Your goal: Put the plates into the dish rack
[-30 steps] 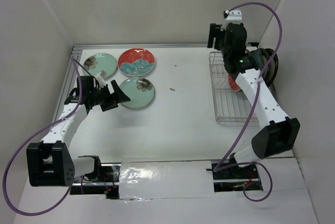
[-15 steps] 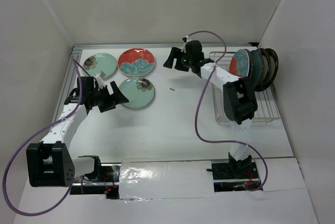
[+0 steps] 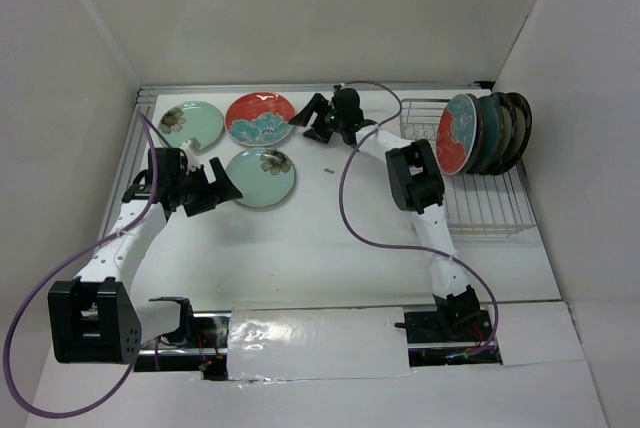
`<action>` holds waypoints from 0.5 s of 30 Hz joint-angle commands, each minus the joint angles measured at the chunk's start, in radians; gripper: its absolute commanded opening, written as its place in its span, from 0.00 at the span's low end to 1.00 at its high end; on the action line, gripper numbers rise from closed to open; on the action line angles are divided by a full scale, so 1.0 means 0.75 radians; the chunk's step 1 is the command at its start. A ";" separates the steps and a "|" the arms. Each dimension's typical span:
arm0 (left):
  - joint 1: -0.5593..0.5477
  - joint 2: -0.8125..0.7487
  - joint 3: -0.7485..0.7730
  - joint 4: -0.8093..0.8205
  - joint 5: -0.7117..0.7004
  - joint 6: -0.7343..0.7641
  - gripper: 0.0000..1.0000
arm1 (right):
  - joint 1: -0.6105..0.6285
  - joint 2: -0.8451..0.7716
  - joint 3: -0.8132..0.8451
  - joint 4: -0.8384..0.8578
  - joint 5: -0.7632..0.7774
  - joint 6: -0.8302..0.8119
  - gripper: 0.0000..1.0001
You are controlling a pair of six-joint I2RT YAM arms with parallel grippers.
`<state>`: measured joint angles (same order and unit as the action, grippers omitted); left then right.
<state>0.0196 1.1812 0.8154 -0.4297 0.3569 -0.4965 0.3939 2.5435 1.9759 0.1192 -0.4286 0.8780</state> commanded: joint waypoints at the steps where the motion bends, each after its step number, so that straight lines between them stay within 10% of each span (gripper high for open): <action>1: -0.006 -0.016 0.036 -0.002 -0.032 0.030 0.99 | 0.015 0.130 0.145 0.105 -0.038 0.177 0.80; 15: -0.006 -0.029 0.036 -0.014 -0.069 0.030 0.99 | 0.082 0.433 0.438 0.023 -0.042 0.322 0.70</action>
<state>0.0189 1.1809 0.8154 -0.4427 0.3119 -0.4965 0.4274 2.7987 2.2864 0.2016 -0.4751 1.1065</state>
